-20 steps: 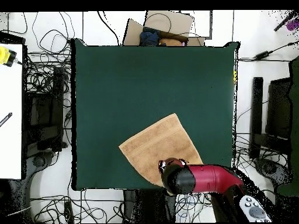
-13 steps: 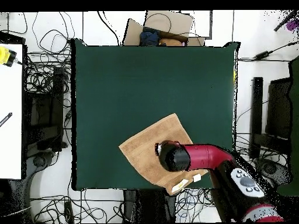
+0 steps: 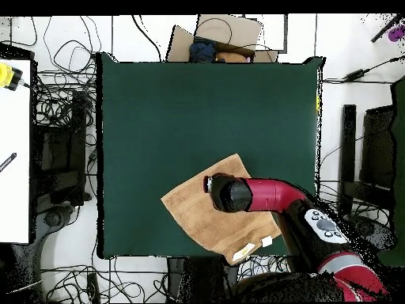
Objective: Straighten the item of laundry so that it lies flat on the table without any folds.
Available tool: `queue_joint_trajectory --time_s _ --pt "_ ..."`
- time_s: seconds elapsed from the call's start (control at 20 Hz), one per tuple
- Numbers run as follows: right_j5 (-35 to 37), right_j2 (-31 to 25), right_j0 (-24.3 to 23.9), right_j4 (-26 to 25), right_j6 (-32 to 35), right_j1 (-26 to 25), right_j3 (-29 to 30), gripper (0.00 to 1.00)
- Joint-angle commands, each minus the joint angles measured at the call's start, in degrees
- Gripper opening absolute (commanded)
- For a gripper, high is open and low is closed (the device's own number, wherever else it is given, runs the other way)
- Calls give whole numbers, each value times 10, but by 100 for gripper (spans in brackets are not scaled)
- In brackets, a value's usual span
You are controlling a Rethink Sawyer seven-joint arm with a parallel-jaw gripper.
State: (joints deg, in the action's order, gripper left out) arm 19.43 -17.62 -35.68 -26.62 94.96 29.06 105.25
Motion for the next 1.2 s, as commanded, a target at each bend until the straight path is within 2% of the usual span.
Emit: queue_joint_trajectory --time_s 0.05,0.4,0.6,0.75,1.2 --pt "19 -23 25 26 50 -17 -58 100" --pt "-6 40 74 -30 39 -108 -156 100" --pt "-37 73 101 -43 56 -143 -195 100" --pt "-48 90 118 -45 66 -159 -212 100" --pt "0 97 138 -29 51 -168 -239 100"
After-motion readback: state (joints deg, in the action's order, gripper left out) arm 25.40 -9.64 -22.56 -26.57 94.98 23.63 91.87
